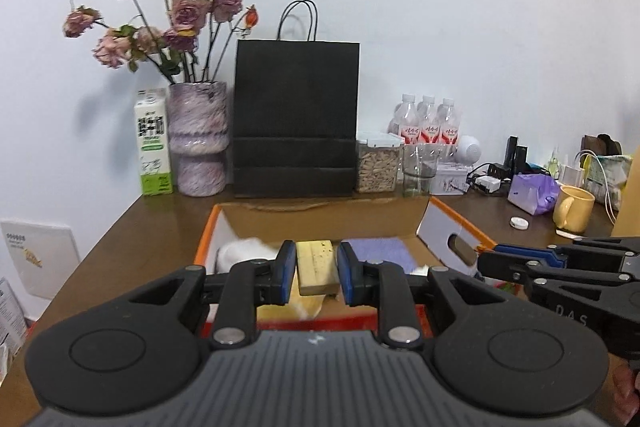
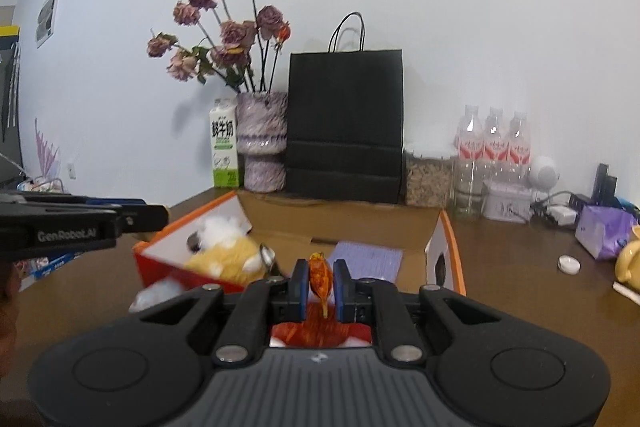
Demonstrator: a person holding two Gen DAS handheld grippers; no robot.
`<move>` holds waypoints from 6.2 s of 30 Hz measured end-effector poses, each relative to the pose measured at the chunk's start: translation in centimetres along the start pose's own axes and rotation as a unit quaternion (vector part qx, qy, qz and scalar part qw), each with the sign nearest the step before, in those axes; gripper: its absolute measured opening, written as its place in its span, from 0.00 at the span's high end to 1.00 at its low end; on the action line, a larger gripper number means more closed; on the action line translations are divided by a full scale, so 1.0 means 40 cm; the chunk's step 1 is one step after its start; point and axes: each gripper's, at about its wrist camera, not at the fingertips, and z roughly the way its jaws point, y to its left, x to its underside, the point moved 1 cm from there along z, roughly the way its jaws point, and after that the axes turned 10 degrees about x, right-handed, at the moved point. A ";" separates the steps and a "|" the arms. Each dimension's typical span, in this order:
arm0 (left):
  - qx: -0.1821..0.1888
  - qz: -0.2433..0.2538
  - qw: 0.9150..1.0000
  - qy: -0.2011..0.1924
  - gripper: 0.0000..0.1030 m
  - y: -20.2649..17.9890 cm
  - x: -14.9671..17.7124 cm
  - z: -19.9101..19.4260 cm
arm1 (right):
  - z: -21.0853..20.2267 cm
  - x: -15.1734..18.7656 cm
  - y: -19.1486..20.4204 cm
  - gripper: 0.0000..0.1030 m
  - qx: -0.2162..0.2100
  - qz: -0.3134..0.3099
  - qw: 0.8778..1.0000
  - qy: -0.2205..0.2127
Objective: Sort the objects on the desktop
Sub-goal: 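Carry the sponge bar and lollipop into the box and open both grippers, then withdraw both grippers from the box toward the remaining table items, then grasp the braided black cable with the left gripper while the right grasps the navy case, then carry the braided cable and navy case into the box and open both grippers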
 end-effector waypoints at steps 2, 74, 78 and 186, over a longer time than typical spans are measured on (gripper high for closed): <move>0.002 0.001 1.000 0.001 0.77 -0.003 -0.018 0.038 | 0.032 -0.022 -0.003 0.89 0.001 0.001 1.000 -0.002; -0.057 0.015 0.998 -0.034 0.00 -0.017 -0.084 0.111 | 0.090 -0.105 -0.063 0.00 0.031 0.034 0.999 -0.018; -0.057 0.019 0.997 -0.041 0.00 -0.025 -0.093 0.068 | 0.042 -0.114 -0.058 0.00 0.027 0.032 0.999 -0.029; -0.008 -0.036 0.988 0.152 0.14 0.018 0.212 -0.044 | -0.048 0.205 -0.100 0.40 0.044 0.011 0.991 0.124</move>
